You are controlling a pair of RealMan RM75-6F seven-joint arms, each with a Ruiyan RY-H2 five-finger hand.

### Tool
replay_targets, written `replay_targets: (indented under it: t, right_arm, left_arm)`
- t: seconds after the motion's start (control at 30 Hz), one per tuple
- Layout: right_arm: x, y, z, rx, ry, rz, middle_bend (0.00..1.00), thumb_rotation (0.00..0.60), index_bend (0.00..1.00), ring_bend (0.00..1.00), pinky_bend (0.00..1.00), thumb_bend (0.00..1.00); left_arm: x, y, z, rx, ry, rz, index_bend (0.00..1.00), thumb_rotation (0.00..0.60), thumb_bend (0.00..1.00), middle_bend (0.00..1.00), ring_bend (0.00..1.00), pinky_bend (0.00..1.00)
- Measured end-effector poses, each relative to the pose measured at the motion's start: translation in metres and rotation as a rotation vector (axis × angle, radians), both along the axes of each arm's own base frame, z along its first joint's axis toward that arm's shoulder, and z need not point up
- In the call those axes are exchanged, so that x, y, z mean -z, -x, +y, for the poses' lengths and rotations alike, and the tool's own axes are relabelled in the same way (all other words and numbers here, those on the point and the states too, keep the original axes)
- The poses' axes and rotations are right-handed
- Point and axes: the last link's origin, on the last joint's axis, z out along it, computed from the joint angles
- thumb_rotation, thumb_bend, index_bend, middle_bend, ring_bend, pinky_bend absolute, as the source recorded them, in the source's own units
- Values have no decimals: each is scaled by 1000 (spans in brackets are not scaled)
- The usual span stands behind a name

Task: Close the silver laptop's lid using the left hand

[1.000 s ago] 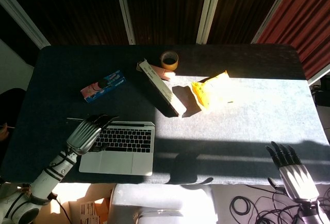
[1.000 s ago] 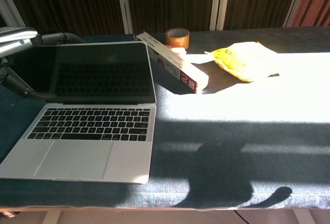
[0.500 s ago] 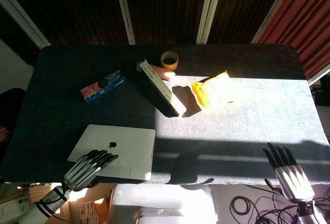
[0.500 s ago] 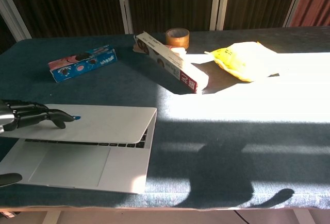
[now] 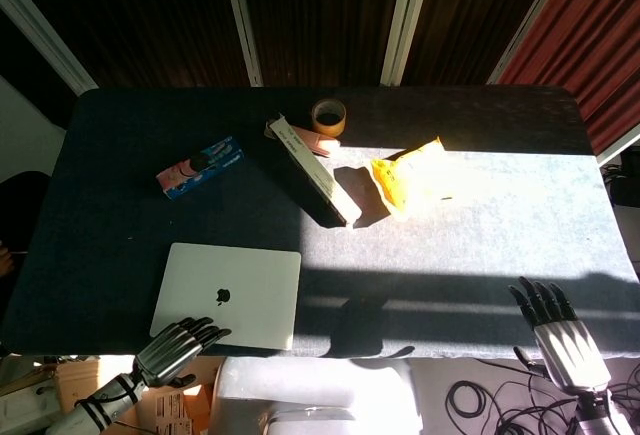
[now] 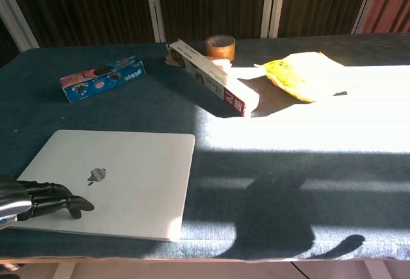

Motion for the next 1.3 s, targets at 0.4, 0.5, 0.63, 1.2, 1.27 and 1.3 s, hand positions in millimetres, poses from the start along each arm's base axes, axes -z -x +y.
replay_targets:
  t: [0.4, 0.5, 0.63, 1.2, 1.27, 1.3]
  right_arm:
    - [-2, -1, 1, -11, 13, -5, 0, 600, 0, 0, 0, 205]
    - [-3, -3, 1, -20, 23, -12, 0, 600, 0, 0, 0, 205]
    - [-6, -5, 0, -39, 44, -23, 0, 600, 0, 0, 0, 205]
    - [-4, -13, -6, -48, 77, -23, 0, 600, 0, 0, 0, 205]
    - [-3, -14, -5, -52, 70, -23, 0, 600, 0, 0, 0, 205]
    - [-3, -14, -4, -56, 72, -25, 0, 600, 0, 0, 0, 205]
  left_arm:
    - [-1, 1, -3, -41, 27, 4, 50, 600, 209, 125, 75, 242]
    - [-15, -7, 0, -7, -49, -60, 44, 600, 198, 115, 63, 223]
    - [-43, -14, 1, 45, -199, -165, 43, 600, 186, 115, 54, 202]
    - [-139, 53, -92, -277, -663, -212, 0, 600, 133, 60, 0, 141]
    - [-138, 56, -94, -285, -652, -211, 0, 600, 132, 60, 0, 141]
    - [-137, 57, -94, -294, -643, -209, 0, 600, 133, 60, 0, 141]
